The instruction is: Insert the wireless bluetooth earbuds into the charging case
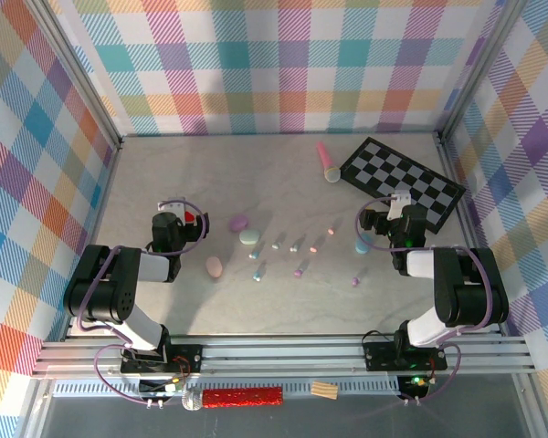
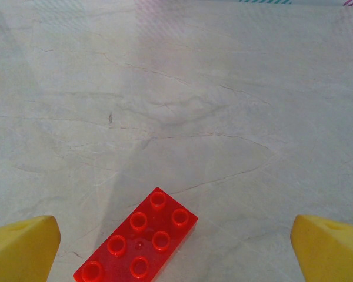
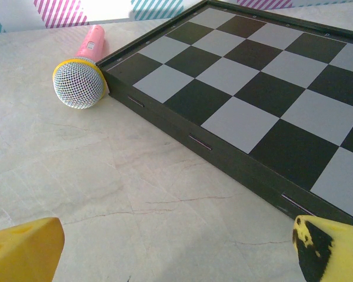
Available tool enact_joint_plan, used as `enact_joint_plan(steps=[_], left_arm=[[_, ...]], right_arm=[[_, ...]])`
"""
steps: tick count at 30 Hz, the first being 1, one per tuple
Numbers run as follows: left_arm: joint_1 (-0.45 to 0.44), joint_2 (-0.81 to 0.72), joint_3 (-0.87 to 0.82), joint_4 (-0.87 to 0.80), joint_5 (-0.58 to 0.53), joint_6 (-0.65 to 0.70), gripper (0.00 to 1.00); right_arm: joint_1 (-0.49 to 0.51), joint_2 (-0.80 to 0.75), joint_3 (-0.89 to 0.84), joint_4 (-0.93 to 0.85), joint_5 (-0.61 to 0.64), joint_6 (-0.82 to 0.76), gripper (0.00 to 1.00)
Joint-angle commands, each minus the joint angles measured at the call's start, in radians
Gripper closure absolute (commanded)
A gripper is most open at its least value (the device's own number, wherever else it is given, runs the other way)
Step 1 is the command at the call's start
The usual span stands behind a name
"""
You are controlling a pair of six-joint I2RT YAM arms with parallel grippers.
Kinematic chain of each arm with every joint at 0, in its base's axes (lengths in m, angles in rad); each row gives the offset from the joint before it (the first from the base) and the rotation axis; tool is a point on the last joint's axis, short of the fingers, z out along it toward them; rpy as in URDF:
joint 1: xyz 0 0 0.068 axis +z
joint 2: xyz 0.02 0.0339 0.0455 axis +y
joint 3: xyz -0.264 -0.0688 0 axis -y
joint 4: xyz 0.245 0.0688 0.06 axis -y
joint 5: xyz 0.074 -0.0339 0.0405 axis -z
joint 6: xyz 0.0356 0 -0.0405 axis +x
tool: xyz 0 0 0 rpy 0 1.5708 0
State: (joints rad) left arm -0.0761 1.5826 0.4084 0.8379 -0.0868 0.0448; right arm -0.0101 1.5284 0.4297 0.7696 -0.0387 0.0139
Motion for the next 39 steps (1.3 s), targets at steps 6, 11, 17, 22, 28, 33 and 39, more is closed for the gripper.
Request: enact_joint_plan(steps=[6, 11, 17, 22, 28, 33, 39], left_arm=[[0.010, -0.001, 0.012, 0.007, 0.012, -0.007, 0.00], [0.010, -0.008, 0.007, 0.013, -0.013, -0.012, 0.00], [-0.011, -0.166, 0.006, -0.106, -0.090, -0.019, 0.00], [-0.074, -0.377, 0.044, -0.318, -0.199, -0.010, 0.00], [-0.193, -0.539, 0.182, -0.701, -0.234, -0.075, 0.00], [-0.327, -0.573, 0.343, -1.093, -0.244, -0.092, 0.00], [-0.438, -0.510, 0.472, -1.473, -0.229, -0.347, 0.00]], right_arm=[[0.005, 0.005, 0.001, 0.020, -0.009, -0.003, 0.01], [0.005, 0.001, -0.006, 0.032, -0.004, -0.003, 0.01], [0.007, -0.155, 0.005, -0.124, 0.055, 0.017, 0.01], [0.020, -0.339, 0.067, -0.379, 0.088, 0.046, 0.01], [0.058, -0.529, 0.148, -0.676, 0.017, 0.147, 0.01], [0.150, -0.626, 0.160, -0.801, -0.140, 0.247, 0.01], [0.349, -0.622, 0.170, -0.842, -0.243, 0.348, 0.01]])
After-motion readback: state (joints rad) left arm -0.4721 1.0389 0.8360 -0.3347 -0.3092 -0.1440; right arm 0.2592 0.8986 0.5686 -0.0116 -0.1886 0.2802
